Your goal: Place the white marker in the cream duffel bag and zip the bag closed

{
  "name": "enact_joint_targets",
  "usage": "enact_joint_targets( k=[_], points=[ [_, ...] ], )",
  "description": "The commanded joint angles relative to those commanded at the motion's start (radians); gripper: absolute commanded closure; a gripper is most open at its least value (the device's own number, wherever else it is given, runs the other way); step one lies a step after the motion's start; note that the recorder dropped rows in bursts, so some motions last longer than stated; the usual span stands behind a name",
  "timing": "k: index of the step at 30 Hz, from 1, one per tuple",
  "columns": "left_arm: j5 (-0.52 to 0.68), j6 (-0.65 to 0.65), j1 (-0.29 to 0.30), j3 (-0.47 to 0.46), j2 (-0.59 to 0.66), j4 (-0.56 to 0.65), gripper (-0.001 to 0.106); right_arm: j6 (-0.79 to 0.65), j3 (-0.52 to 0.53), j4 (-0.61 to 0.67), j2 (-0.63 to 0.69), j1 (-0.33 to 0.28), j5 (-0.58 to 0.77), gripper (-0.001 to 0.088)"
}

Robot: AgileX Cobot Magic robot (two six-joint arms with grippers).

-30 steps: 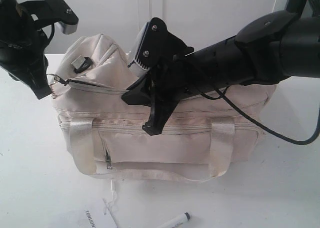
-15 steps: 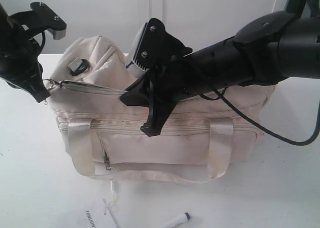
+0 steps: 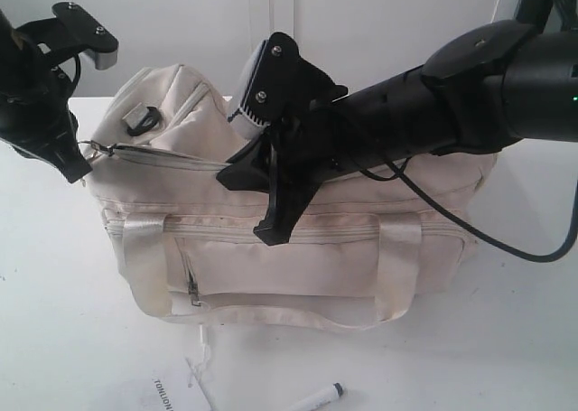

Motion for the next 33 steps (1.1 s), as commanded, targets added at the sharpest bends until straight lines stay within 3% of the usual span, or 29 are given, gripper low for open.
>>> enact_joint_targets(
  k=[6, 16, 20, 28, 33],
  points=[
    [-0.033, -0.002, 0.0, 0.0, 0.0, 0.006, 0.105, 0.0, 0.0, -0.018, 0.0, 0.0, 0.041, 0.0868],
    [-0.09, -0.004, 0.049, 0.0, 0.006, 0.013, 0.105, 0.002, 0.0, -0.197, -0.027, 0.0, 0.102, 0.0868],
    [-0.099, -0.004, 0.049, 0.0, 0.038, 0.005, 0.105, 0.118, 0.0, -0.352, -0.035, 0.0, 0.102, 0.0868],
    [-0.093, -0.004, 0.049, 0.0, 0.04, -0.019, 0.105, 0.136, 0.0, -0.429, -0.035, 0.0, 0.094, 0.0868],
    [-0.089, -0.004, 0.049, 0.0, 0.04, -0.052, 0.105, 0.217, 0.0, -0.574, -0.035, 0.0, 0.092, 0.0868]
  ],
)
